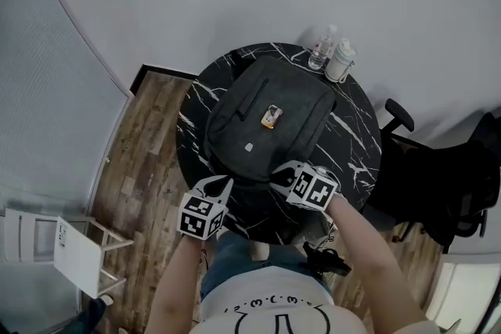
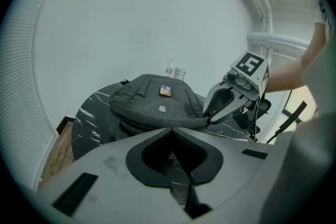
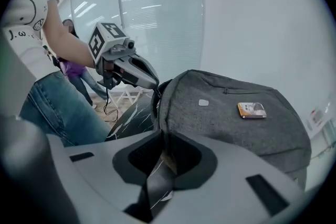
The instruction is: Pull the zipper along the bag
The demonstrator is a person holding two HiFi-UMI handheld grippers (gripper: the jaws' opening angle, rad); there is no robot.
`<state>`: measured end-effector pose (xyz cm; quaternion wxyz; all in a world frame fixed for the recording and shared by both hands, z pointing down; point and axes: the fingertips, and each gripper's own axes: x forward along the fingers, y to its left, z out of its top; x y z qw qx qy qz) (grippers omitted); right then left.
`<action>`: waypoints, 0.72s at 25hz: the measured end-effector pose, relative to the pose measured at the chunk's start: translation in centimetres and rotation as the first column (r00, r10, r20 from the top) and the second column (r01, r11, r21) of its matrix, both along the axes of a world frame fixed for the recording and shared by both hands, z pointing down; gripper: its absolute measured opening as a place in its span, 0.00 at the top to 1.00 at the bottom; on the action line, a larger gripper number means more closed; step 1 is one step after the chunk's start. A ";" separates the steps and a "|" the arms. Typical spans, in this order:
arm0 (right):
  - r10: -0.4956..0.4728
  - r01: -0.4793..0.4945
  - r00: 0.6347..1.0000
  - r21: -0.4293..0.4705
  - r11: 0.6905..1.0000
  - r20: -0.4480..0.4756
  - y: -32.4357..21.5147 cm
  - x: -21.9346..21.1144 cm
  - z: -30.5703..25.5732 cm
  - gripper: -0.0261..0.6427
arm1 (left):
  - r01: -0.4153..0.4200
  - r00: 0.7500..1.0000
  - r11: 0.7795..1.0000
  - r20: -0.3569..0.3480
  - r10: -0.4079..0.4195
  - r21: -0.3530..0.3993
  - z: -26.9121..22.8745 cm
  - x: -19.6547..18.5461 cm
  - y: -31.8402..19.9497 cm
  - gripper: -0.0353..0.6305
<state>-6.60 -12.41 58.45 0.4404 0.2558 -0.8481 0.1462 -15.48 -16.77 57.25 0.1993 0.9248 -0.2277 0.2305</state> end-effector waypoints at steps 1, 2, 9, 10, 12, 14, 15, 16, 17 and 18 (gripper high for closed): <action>0.005 -0.005 1.000 0.000 1.000 -0.002 0.0 0.0 -0.1 0.81 | -0.010 1.000 1.000 -0.007 0.010 -0.004 0.0 -0.1 -0.1 0.92; 0.007 -0.007 1.000 0.003 1.000 -0.007 0.0 0.0 -0.1 0.81 | -0.019 1.000 1.000 -0.015 0.018 -0.008 0.0 -0.2 -0.1 0.92; 0.025 -0.026 0.999 -0.019 0.999 -0.036 0.2 0.3 -0.4 0.82 | -0.084 0.996 0.996 -0.022 0.084 0.005 0.1 -0.5 -1.2 0.92; 0.024 -0.025 0.999 -0.025 0.999 -0.038 0.4 0.4 -0.3 0.82 | -0.082 0.996 0.997 -0.026 0.082 0.003 0.1 -0.9 -1.5 0.92; 0.027 -0.028 0.999 -0.033 0.999 -0.032 0.6 0.6 -0.3 0.82 | -0.090 0.995 0.996 -0.037 0.090 0.000 0.1 -1.6 -2.0 0.92; 0.030 -0.032 0.999 -0.040 0.999 -0.034 0.9 0.9 -0.3 0.82 | -0.113 0.993 0.994 -0.039 0.113 0.005 0.1 -1.8 -2.3 0.92; 0.030 -0.032 0.999 -0.044 0.999 -0.041 1.1 1.1 -0.2 0.82 | -0.123 0.992 0.992 -0.039 0.124 0.006 0.1 -1.8 -2.4 0.92; 0.029 -0.032 0.998 -0.049 0.998 -0.050 1.3 1.4 -0.2 0.82 | -0.134 0.990 0.991 -0.039 0.135 0.007 0.1 -1.8 -2.5 0.92; 0.030 -0.033 0.998 -0.053 0.998 -0.056 1.5 1.7 -0.3 0.82 | -0.148 0.988 0.989 -0.039 0.148 0.008 0.1 -1.7 -2.4 0.92; 0.034 -0.037 0.998 -0.057 0.998 -0.060 1.7 2.1 -0.3 0.82 | -0.163 0.986 0.987 -0.039 0.163 0.009 0.1 -1.6 -2.3 0.92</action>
